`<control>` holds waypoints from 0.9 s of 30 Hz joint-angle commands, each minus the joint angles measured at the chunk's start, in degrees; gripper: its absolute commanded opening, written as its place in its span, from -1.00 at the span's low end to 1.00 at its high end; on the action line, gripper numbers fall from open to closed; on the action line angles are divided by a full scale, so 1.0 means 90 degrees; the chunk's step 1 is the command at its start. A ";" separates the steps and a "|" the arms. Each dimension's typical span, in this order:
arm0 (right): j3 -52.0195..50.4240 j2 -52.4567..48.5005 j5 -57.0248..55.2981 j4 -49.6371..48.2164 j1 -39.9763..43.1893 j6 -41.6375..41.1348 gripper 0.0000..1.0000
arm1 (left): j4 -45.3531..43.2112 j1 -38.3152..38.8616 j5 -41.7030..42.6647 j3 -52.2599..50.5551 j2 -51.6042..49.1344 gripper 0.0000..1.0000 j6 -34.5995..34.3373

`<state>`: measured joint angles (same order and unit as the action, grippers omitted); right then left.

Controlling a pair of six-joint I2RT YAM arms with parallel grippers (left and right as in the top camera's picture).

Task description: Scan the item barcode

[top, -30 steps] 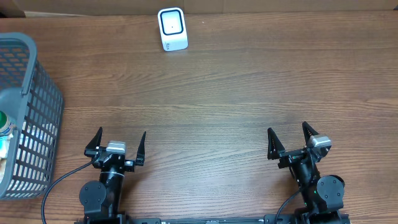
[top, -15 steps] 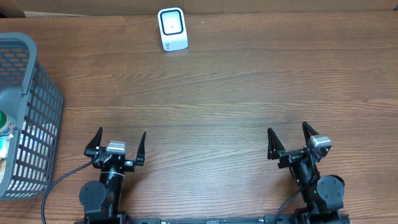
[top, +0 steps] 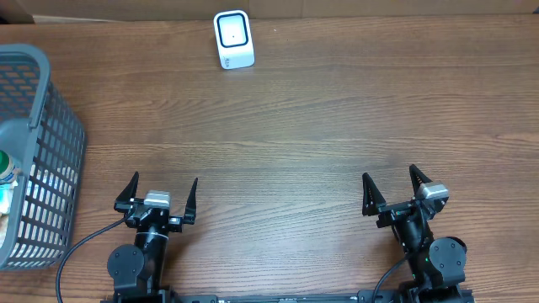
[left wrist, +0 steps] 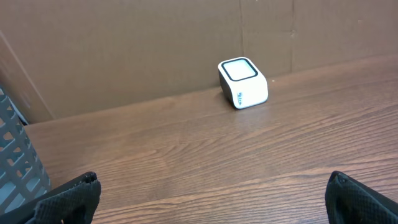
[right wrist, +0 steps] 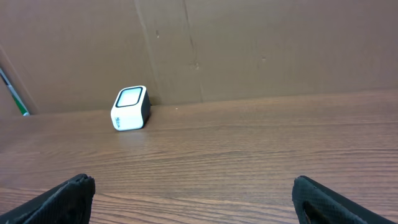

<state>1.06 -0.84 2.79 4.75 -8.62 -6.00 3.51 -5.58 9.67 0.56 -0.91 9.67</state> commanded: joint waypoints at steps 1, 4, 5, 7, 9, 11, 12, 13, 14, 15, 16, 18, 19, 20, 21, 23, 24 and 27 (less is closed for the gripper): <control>-0.0068 0.0075 0.0034 -0.0022 0.0034 -0.0017 1.00 | -0.0017 0.0041 0.0053 -0.0032 0.0066 0.99 0.0165; -0.0068 0.0075 0.0034 -0.0022 0.0034 -0.0017 1.00 | -0.0022 0.0041 0.0053 -0.0032 0.0066 0.99 0.0163; -0.0068 0.0075 0.0034 -0.0022 0.0034 -0.0017 1.00 | -0.0012 0.0041 0.0053 -0.0032 0.0066 0.99 0.0158; -0.0068 0.0075 0.0034 -0.0022 0.0034 -0.0017 1.00 | -0.0022 0.0039 0.0046 -0.0032 0.0066 0.99 -0.0012; -0.0068 0.0075 0.0034 -0.0022 0.0034 -0.0017 1.00 | -0.0058 0.0039 0.0049 -0.0024 0.0066 0.99 -0.0175; -0.0068 0.0075 0.0034 -0.0022 0.0034 -0.0017 1.00 | -0.0053 0.0039 0.0049 0.0058 0.0066 1.00 -0.0255; -0.0068 0.0075 0.0034 -0.0022 0.0034 -0.0017 1.00 | -0.0056 0.0039 0.0051 0.0114 0.0066 0.99 -0.0289; -0.0068 0.0075 0.0034 -0.0022 0.0034 -0.0017 1.00 | -0.0049 0.0039 0.0051 0.0189 0.0066 0.99 -0.0350; -0.0068 0.0075 0.0034 -0.0022 0.0034 -0.0017 1.00 | -0.0002 0.0039 0.0053 0.0306 0.0061 0.99 -0.0430; -0.0068 0.0075 0.0034 -0.0022 0.0034 -0.0017 0.99 | 0.0078 0.0041 0.0053 0.0452 0.0044 0.99 -0.0483; -0.0068 0.0075 0.0034 -0.0022 0.0034 -0.0017 0.99 | 0.0168 0.0039 0.0053 0.0612 0.0002 1.00 -0.0510; -0.0068 0.0075 0.0034 -0.0022 0.0034 -0.0017 1.00 | 0.0345 0.0039 0.0053 0.0962 -0.0163 1.00 -0.0510; -0.0068 0.0075 0.0034 -0.0022 0.0034 -0.0017 0.99 | 0.0452 0.0039 0.0053 0.1222 -0.0328 1.00 -0.0512; -0.0068 0.0075 0.0034 -0.0022 0.0034 -0.0017 1.00 | 0.0525 0.0039 0.0058 0.1416 -0.0469 1.00 -0.0522; -0.0068 0.0075 0.0034 -0.0019 0.0034 -0.0017 1.00 | 0.0646 0.0041 0.0056 0.1751 -0.0736 1.00 -0.0619; -0.0068 0.0075 0.0034 -0.0022 0.0034 -0.0017 1.00 | 0.0804 0.0041 0.0058 0.2195 -0.1112 1.00 -0.0821; -0.0068 0.0075 0.0034 -0.0022 0.0034 -0.0017 1.00 | 0.0920 0.0039 0.0104 0.2497 -0.1379 0.99 -0.0920; -0.0068 0.0075 0.0034 -0.0019 0.0034 -0.0017 1.00 | 0.1447 0.0039 0.0461 0.3592 -0.2348 0.99 -0.0962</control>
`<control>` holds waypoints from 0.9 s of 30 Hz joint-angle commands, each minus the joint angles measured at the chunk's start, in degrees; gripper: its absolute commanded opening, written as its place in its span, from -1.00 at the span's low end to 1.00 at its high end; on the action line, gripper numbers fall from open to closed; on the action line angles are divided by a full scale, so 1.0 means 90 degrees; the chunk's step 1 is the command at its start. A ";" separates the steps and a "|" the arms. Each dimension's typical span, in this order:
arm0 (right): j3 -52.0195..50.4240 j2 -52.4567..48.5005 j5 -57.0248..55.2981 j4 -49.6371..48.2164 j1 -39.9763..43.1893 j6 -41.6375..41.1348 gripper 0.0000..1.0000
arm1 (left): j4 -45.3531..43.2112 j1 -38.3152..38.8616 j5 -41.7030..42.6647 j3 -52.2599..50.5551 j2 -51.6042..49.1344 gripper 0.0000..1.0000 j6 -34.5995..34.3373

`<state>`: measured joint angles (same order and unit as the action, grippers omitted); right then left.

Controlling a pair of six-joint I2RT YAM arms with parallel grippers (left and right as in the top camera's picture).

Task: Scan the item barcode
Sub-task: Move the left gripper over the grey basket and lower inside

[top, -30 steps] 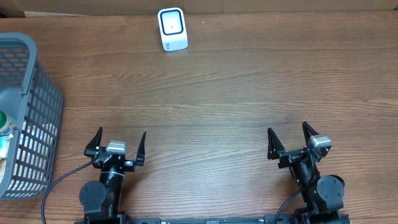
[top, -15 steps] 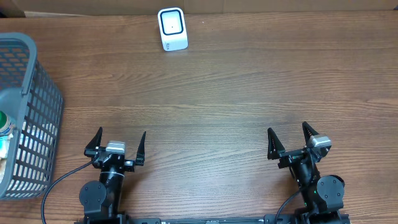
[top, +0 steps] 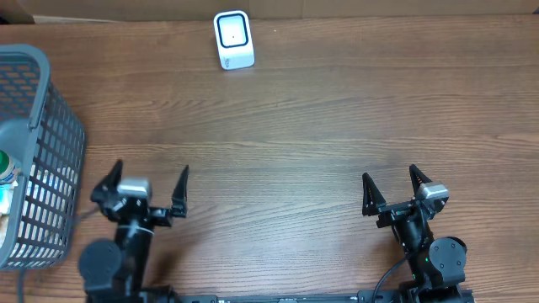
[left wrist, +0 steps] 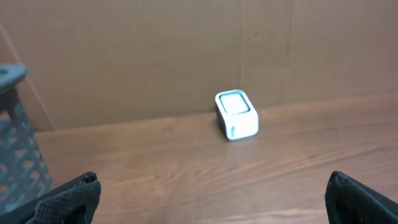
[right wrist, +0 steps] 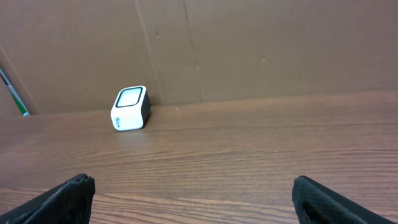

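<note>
A white barcode scanner (top: pixel 232 39) with a dark-rimmed window stands at the table's far edge, also visible as the scanner (left wrist: pixel 236 114) and the scanner (right wrist: pixel 130 108). A grey mesh basket (top: pixel 46 160) at the left edge holds items, partly hidden; a green-capped one (top: pixel 4 168) peeks out. My left gripper (top: pixel 141 187) is open near the basket's front right side, nothing between its fingers. My right gripper (top: pixel 392 191) is open and empty at the front right.
A brown cardboard wall (right wrist: pixel 261 43) runs behind the table's far edge. The basket's rim (left wrist: pixel 12 74) shows at the left of the left wrist view. The wooden tabletop (top: pixel 320 126) lies between the grippers and the scanner.
My left arm has shifted left towards the basket and its view has turned, bringing the basket rim more into sight. The right arm has not moved. Both grippers remain open.
</note>
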<state>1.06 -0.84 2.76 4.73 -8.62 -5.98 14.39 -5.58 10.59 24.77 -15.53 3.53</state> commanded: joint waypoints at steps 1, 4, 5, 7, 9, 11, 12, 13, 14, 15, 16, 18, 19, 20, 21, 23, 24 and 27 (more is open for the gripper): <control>-0.0068 0.0075 0.0036 -0.0017 0.0034 -0.0019 0.99 | 0.0505 0.0039 0.0471 0.1353 -0.1110 1.00 -0.0282; -0.0068 0.0075 0.0036 -0.0019 0.0034 -0.0019 1.00 | 0.1588 0.0039 0.0692 0.2854 -0.2317 1.00 -0.0376; -0.0068 0.0075 0.0036 -0.0019 0.0034 -0.0019 1.00 | 0.2161 0.0039 0.0777 0.3570 -0.2856 1.00 -0.0396; -0.0068 0.0075 0.0036 -0.0019 0.0034 -0.0019 0.99 | 0.3089 0.0041 0.0901 0.4609 -0.3599 0.99 -0.0398; -0.0068 0.0075 0.0036 -0.0017 0.0034 -0.0019 1.00 | 0.4138 0.0041 0.1127 0.5739 -0.4354 0.99 -0.0396; -0.0068 0.0075 0.0036 -0.0019 0.0034 -0.0019 1.00 | 0.5112 0.0041 0.1285 0.6839 -0.5049 0.99 -0.0396; -0.0068 0.0075 0.0036 -0.0019 0.0034 -0.0019 1.00 | 0.5552 0.0041 0.1314 0.7363 -0.5379 0.99 -0.0396; -0.0068 0.0075 0.0036 -0.0019 0.0034 -0.0019 1.00 | 0.5935 0.0041 0.1328 0.7847 -0.5680 0.99 -0.0396; -0.0068 0.0075 0.0036 -0.0019 0.0034 -0.0019 1.00 | 0.6244 0.0041 0.1326 0.8279 -0.5952 0.99 -0.0393; -0.0068 0.0075 0.0036 -0.0019 0.0034 -0.0019 1.00 | 0.6489 0.0041 0.1297 0.8624 -0.6183 0.99 -0.0391; -0.0068 0.0075 0.0036 -0.0017 0.0034 -0.0019 1.00 | 0.6683 0.0041 0.1251 0.8876 -0.6373 0.99 -0.0391; -0.0068 0.0075 0.0036 -0.0017 0.0034 -0.0019 1.00 | 0.6727 0.0039 0.1202 0.9107 -0.6620 0.99 -0.0391; -0.0068 0.0075 0.0036 -0.0019 0.0034 -0.0019 1.00 | 0.6693 0.0041 0.1207 0.9126 -0.6703 0.99 -0.0393; -0.0068 0.0075 0.0036 -0.0019 0.0034 -0.0019 1.00 | 0.6662 0.0039 0.1212 0.9124 -0.6788 0.99 -0.0393; -0.0068 0.0075 0.0036 -0.0019 0.0034 -0.0019 1.00 | 0.6640 0.0041 0.1209 0.9124 -0.6849 0.99 -0.0391; -0.0068 0.0075 0.0036 -0.0017 0.0034 -0.0019 1.00 | 0.6640 0.0039 0.1207 0.9124 -0.6970 0.99 -0.0391; -0.0068 0.0075 0.0036 -0.0019 0.0034 -0.0019 1.00 | 0.6640 0.0039 0.1202 0.9124 -0.6999 0.99 -0.0391; -0.0068 0.0075 0.0036 -0.0017 0.0034 -0.0019 1.00 | 0.6562 0.0032 0.0930 0.9136 -0.7023 0.99 -0.0503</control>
<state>1.06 -0.80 2.79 4.73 -8.60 -6.00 73.97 -5.58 20.51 105.60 -78.81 0.32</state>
